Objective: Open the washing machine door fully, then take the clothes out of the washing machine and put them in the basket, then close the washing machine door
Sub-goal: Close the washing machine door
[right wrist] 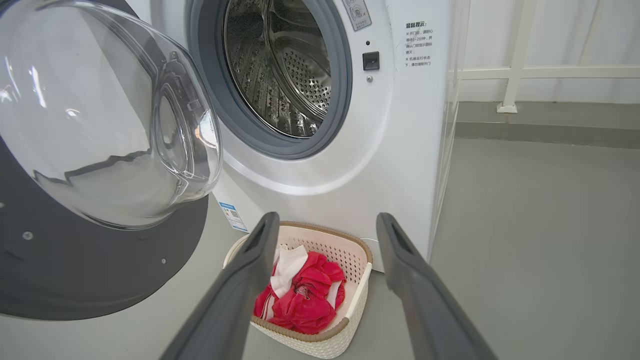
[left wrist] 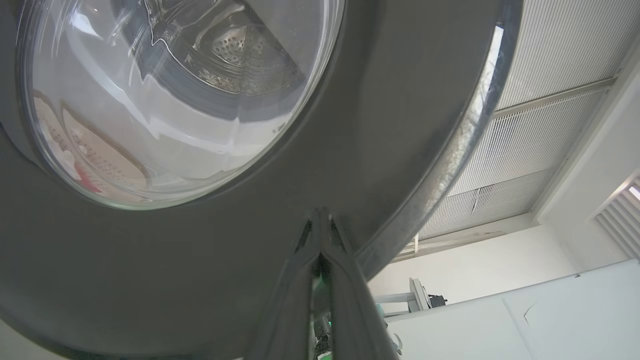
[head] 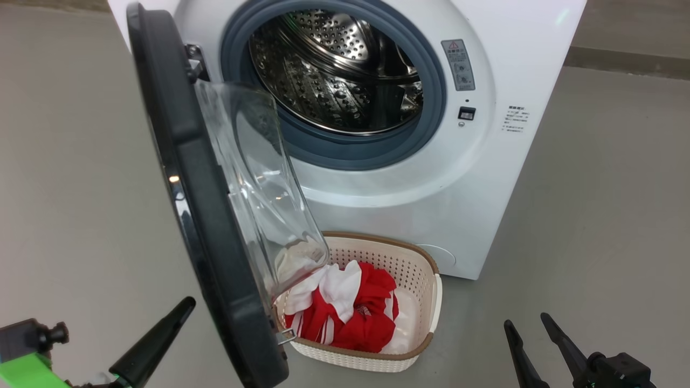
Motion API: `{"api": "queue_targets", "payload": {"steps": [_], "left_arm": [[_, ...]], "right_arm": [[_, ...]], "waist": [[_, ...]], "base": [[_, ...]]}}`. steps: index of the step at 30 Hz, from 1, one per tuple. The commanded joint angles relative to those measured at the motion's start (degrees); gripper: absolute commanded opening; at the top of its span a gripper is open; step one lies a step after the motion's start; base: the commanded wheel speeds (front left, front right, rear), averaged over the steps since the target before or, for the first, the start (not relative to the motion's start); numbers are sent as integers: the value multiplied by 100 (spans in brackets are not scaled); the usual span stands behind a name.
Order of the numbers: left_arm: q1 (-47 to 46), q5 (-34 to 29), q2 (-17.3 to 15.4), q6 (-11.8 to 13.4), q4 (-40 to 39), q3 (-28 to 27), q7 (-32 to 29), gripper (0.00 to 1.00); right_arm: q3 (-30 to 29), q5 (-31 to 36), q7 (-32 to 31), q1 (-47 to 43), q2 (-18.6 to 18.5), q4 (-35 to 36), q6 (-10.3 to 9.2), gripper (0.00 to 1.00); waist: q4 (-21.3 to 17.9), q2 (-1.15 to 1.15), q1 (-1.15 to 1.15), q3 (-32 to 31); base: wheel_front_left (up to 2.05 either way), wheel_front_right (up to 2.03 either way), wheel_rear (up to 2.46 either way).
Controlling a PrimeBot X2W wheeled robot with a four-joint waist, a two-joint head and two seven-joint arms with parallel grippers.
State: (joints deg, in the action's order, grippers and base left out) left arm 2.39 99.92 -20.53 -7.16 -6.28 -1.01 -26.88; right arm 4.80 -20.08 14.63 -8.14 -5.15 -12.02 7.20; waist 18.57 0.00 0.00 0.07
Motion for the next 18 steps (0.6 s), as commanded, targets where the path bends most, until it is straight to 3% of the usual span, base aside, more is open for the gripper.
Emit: {"api": "queue_targets", "payload": {"steps": [1,18], "left_arm": [[-210,-87,-85,-33,-139,-308,-81,0],[-762,-792,788,-33,-323,-189,-764,0]], "right_arm": [[115,21,37,227,-97,147,29,100],[71,12,37,446,-155,177,29,100]], "waist": [[-36,0,0,34],[-453,0,0,373]], "base": [[0,0,0],[0,0,0]]}}
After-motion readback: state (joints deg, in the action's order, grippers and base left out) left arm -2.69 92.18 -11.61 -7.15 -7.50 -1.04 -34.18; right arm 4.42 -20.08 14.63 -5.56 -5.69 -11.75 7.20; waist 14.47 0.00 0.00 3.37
